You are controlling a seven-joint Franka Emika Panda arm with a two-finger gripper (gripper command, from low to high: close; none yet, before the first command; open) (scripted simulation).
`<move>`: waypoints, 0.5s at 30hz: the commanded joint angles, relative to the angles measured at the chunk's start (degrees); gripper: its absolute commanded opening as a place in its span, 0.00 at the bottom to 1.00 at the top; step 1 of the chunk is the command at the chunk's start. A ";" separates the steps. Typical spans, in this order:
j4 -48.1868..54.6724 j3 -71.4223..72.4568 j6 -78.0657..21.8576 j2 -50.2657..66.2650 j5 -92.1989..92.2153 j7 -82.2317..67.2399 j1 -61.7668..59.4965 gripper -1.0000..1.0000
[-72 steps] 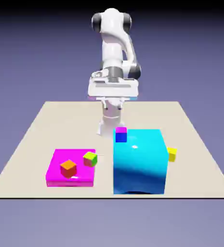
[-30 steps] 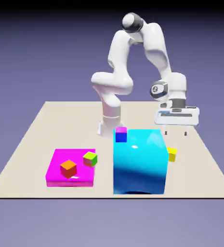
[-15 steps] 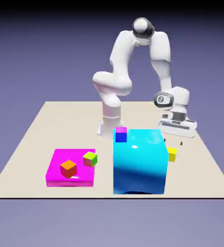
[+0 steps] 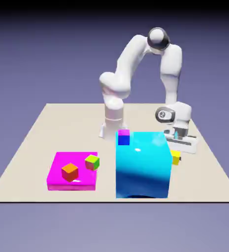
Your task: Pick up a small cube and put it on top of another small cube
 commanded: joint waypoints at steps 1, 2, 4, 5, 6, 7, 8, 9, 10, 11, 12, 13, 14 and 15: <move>-0.31 -1.94 -1.01 0.56 -0.17 0.06 2.08 0.00; -0.63 -3.87 -1.95 1.12 -0.35 0.12 4.16 0.00; -1.25 -7.74 -3.84 2.24 -0.70 0.24 8.31 0.00; -1.56 -9.68 -4.79 2.79 -0.88 0.30 10.38 0.00; -1.87 -11.61 -5.73 3.35 -1.05 0.37 12.46 0.00; -2.19 -13.54 -6.68 3.91 -1.23 0.43 14.53 0.00; -2.50 -15.48 -7.62 4.47 -1.41 0.49 16.61 0.00; -1.82 -16.93 -8.13 5.43 -1.45 0.72 17.17 0.00; 0.22 -17.95 -8.39 6.92 -1.46 1.48 15.38 0.00; 2.20 -19.27 -9.08 8.37 -1.63 2.55 13.30 0.00; 4.19 -20.60 -9.77 9.82 -1.79 3.63 11.22 0.00; 6.17 -21.92 -10.46 11.27 -1.96 4.71 9.15 0.00; 8.15 -23.25 -11.15 12.72 -2.13 5.79 7.07 0.00; 10.14 -24.57 -11.84 14.17 -2.30 6.86 4.99 0.00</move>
